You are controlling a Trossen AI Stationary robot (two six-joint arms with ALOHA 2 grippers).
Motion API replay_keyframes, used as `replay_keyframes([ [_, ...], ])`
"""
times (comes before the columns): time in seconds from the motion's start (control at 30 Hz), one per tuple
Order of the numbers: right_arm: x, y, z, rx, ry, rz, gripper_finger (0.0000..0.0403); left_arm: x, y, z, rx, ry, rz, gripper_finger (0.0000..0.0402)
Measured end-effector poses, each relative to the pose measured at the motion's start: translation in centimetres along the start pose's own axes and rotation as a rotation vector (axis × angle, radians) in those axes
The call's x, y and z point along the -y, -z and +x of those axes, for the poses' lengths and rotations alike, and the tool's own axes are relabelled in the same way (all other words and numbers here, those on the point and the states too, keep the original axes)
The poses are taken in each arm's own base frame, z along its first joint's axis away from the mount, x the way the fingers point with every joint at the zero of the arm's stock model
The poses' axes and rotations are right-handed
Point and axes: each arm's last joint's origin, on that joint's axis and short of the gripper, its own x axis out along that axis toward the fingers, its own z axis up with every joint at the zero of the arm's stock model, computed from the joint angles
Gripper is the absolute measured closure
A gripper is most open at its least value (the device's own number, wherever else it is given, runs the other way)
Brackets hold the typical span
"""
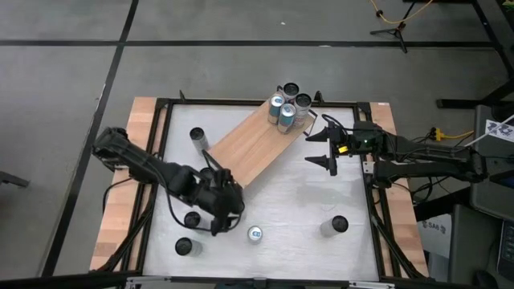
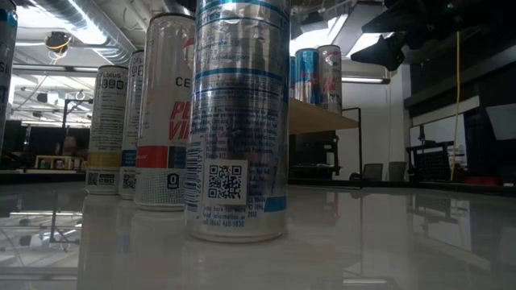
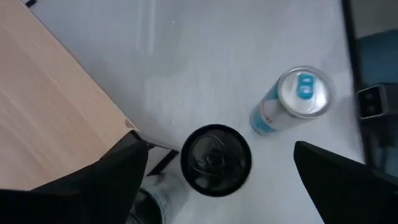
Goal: Place canned beverage on shelf
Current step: Put the white-pink soda can on the shelf aligned with the other white-pink soda cans
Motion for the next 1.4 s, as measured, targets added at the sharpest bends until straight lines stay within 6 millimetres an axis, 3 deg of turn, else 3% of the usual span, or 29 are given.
replay_keyframes([
  [0.13,0.0,0.0,0.0,-0.002,0.001,0.001,0.0047,0.4,0.1,1.2,-0.021,-0.031,0.011,0.0004],
  [0.67,0.0,0.3,0.0,-0.035,0.004,0.006,0.0047,1.0,0.5,2.1,-0.055,-0.05,-0.037,0.0004],
  [1.4,0.1,0.5,0.0,-0.051,0.005,0.009,0.0047,2.8,1.9,8.1,-0.208,-0.111,0.017,0.0005],
])
